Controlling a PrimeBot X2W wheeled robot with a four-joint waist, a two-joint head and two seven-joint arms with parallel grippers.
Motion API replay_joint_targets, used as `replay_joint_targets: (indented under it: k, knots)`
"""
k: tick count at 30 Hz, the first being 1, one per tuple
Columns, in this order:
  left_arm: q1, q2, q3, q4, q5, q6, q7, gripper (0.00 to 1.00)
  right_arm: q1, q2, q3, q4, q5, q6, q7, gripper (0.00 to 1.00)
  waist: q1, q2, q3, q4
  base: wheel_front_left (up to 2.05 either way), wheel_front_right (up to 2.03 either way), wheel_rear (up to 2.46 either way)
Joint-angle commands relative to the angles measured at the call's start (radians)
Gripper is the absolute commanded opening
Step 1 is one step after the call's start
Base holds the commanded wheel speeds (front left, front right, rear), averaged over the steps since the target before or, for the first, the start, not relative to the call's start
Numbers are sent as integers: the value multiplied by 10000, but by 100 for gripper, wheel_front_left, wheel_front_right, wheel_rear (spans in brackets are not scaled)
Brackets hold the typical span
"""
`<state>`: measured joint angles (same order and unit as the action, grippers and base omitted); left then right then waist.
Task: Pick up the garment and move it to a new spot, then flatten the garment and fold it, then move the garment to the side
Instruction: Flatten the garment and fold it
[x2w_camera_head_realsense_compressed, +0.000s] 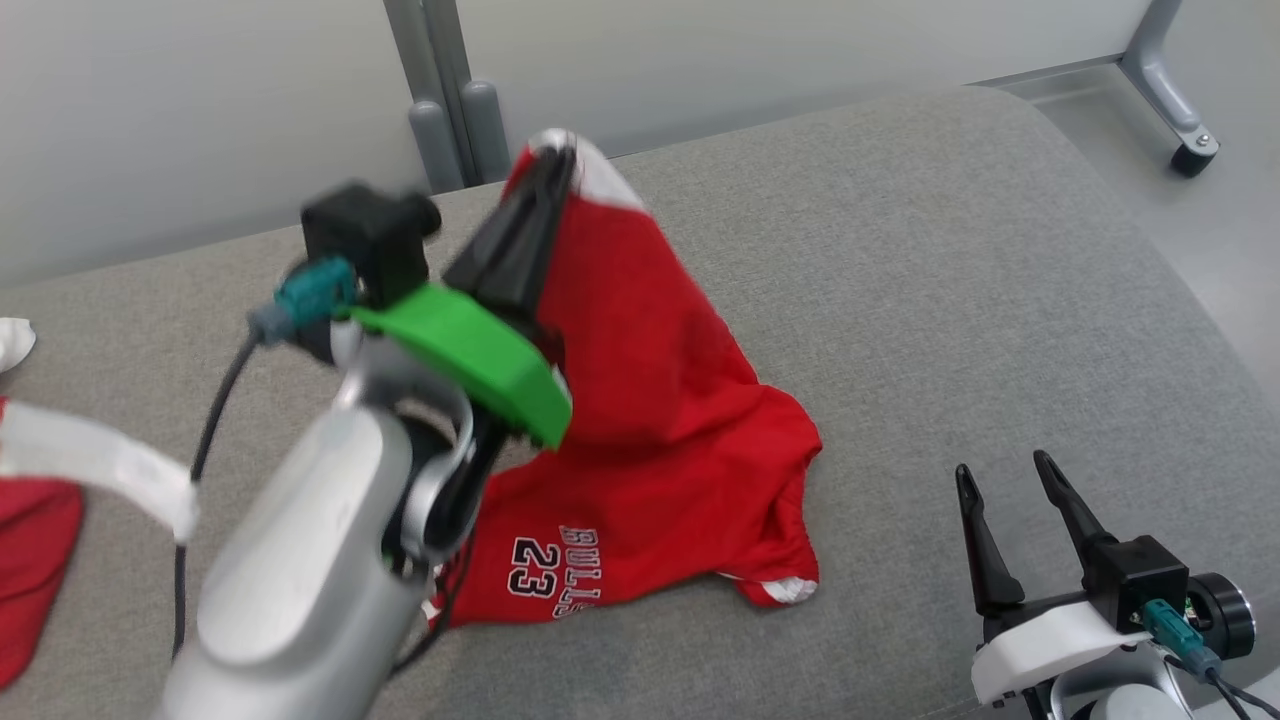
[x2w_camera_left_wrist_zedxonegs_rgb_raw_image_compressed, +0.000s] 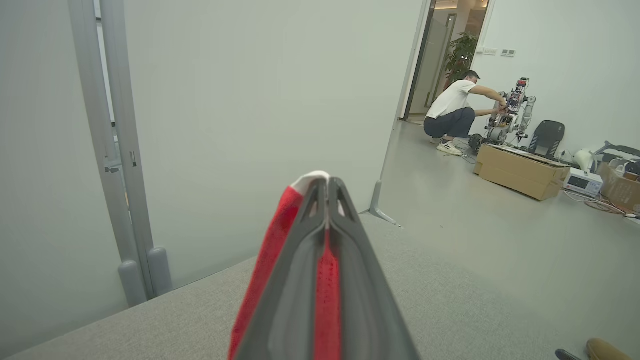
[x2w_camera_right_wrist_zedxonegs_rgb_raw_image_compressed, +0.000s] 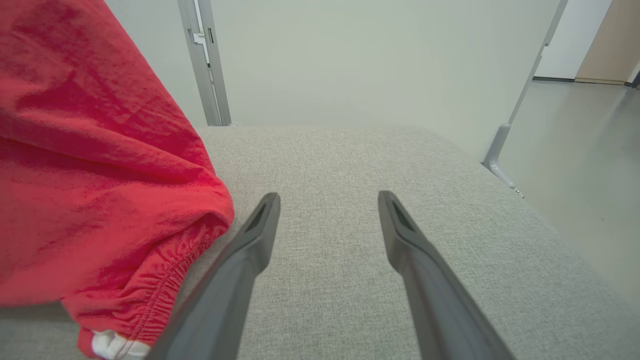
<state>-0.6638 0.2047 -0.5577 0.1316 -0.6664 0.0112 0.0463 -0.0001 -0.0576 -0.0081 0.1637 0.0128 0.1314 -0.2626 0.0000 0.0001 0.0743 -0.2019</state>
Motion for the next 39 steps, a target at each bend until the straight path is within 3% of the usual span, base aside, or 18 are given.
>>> replay_joint_targets:
  k: [1, 7, 13, 20, 27, 38, 39]
  knots:
    - [965, 288, -70, -667, -131, 200, 142, 0, 165, 7, 24, -13, -12, -14, -35, 100, 0, -1, 42, 127, 0, 0, 0]
    - [4864, 1106, -239, -2801, -965, 968, 275, 0, 265, -119, -49, -11, -6, -14, -35, 100, 0, -1, 271, 542, 0, 0, 0]
    - [7203, 1242, -299, -2431, -1593, 1256, -206, 0, 239, -285, 30, 87, -29, -14, -35, 100, 0, -1, 298, 1034, 0, 0, 0]
    - [7802, 885, -164, -440, -1914, 1137, -861, 0, 297, -403, 135, 180, -46, -14, -35, 100, 0, -1, 162, 1461, 0, 0, 0]
    - [7501, 950, 261, 1457, -1915, 1141, -1524, 0, 488, -444, 162, 248, -67, -14, -35, 100, 0, -1, -101, 1731, 0, 0, 0]
    - [7972, 1660, 1128, 1316, -2361, 1581, -1631, 0, 736, -315, 187, 371, -63, -14, -35, 100, 0, -1, -396, 1638, 0, 0, 0]
    - [8013, 1655, 1144, 1251, -2440, 1597, -1542, 6, 738, -310, 184, 386, -66, -14, -35, 100, 0, -1, -402, 1618, 0, 0, 0]
